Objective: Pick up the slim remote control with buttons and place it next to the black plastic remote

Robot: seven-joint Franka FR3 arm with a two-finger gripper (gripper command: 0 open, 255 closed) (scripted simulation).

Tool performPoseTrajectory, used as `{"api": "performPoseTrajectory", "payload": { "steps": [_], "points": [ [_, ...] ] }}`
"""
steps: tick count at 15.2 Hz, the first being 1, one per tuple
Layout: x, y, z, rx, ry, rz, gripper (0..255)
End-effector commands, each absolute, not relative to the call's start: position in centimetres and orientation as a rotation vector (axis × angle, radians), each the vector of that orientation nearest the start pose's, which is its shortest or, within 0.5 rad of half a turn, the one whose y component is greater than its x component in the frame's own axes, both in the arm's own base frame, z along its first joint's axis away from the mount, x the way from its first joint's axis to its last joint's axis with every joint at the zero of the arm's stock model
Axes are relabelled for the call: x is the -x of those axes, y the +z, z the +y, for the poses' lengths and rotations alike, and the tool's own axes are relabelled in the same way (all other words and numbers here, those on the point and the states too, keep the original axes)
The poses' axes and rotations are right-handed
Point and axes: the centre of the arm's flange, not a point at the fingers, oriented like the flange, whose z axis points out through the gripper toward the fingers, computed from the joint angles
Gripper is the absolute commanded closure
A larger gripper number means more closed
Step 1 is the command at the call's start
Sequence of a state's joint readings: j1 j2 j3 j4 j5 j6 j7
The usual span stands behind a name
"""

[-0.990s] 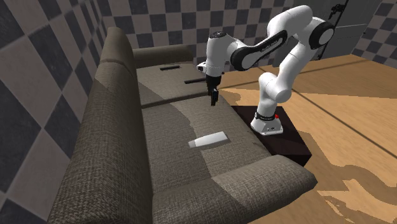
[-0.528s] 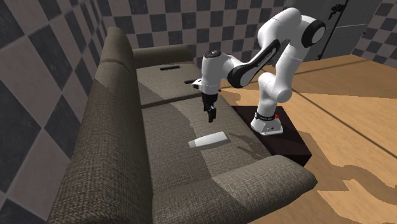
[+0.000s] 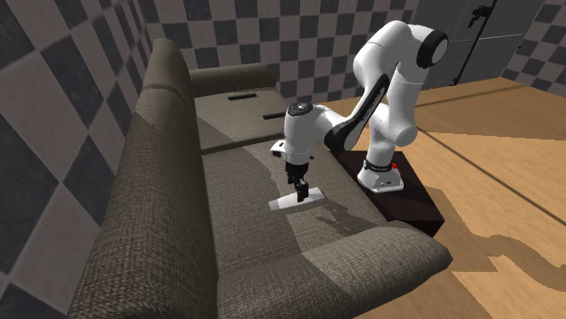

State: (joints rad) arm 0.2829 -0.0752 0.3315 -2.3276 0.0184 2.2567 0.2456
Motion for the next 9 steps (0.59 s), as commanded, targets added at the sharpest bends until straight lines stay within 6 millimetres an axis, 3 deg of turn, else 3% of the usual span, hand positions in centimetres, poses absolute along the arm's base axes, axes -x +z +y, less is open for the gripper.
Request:
{"api": "performPoseTrajectory", "payload": {
  "steps": [1,6,9],
  "points": [
    [-40.4,35.7,29.3,3.098,-0.006,-0.568,0],
    [-40.4,33.1,29.3,3.098,-0.006,-0.568,0],
    [-40.4,32.7,29.3,3.098,-0.006,-0.568,0]
  ]
}}
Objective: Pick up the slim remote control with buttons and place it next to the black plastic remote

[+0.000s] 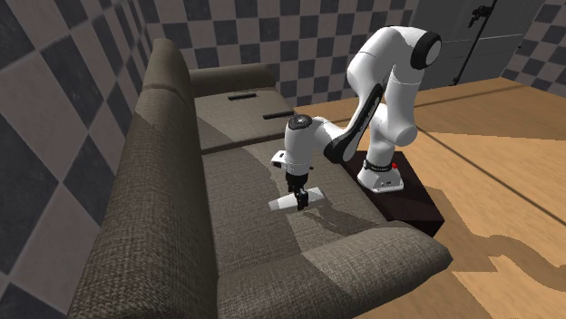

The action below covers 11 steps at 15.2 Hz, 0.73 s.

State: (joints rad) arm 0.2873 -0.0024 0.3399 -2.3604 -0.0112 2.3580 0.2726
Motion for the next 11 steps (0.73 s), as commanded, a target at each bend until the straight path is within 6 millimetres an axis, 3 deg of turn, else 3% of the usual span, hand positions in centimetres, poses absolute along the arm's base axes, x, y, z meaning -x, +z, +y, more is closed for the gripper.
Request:
{"api": "performPoseTrajectory", "payload": {
  "steps": [1,6,7,11],
  "points": [
    [-40.45,32.75,29.32,3.098,-0.006,-0.568,0],
    [-40.45,32.75,29.32,3.098,-0.006,-0.568,0],
    [-40.45,32.75,29.32,3.098,-0.006,-0.568,255],
    [-40.45,32.75,29.32,3.098,-0.006,-0.568,255]
  ]
}}
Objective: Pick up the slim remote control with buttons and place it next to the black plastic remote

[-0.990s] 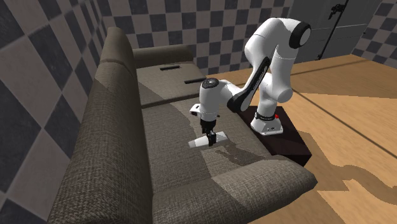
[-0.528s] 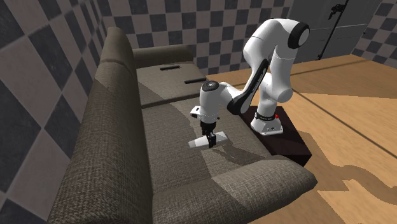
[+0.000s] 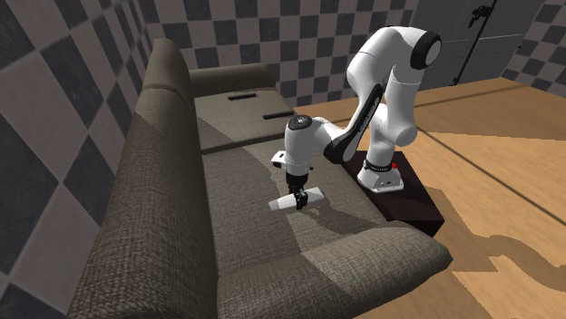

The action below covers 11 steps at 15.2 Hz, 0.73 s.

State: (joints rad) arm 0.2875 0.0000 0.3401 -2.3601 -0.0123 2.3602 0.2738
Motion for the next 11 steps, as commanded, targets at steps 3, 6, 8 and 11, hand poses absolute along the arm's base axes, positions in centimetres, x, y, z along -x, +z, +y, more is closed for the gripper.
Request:
{"api": "performPoseTrajectory", "payload": {
  "steps": [3,6,8,11],
  "points": [
    [-40.4,32.8,29.3,3.098,-0.006,-0.568,255],
    [-40.4,33.3,29.3,3.098,-0.006,-0.568,255],
    [-40.4,34.3,29.3,3.098,-0.006,-0.568,255],
    [-40.4,35.9,29.3,3.098,-0.006,-0.568,255]
  ]
}}
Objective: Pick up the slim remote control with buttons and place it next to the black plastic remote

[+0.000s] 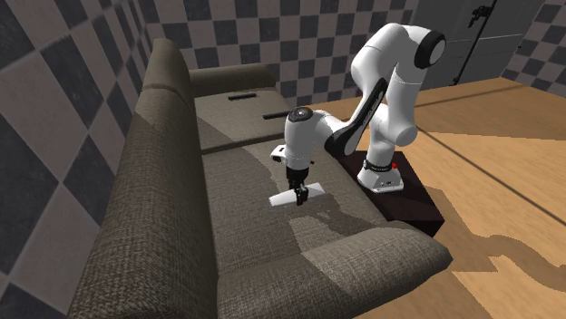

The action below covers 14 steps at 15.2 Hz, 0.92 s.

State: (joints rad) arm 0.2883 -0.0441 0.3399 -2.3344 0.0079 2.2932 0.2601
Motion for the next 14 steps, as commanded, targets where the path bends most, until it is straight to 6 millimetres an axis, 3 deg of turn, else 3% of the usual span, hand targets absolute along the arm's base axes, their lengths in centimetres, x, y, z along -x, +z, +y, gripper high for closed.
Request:
{"api": "performPoseTrajectory", "payload": {
  "steps": [1,11,14],
  "points": [
    [-40.4,36.4,29.3,3.098,-0.006,-0.568,255],
    [-40.4,41.4,29.3,3.098,-0.006,-0.568,255],
    [-41.3,41.4,25.5,3.098,-0.006,-0.568,255]
  ]
}}
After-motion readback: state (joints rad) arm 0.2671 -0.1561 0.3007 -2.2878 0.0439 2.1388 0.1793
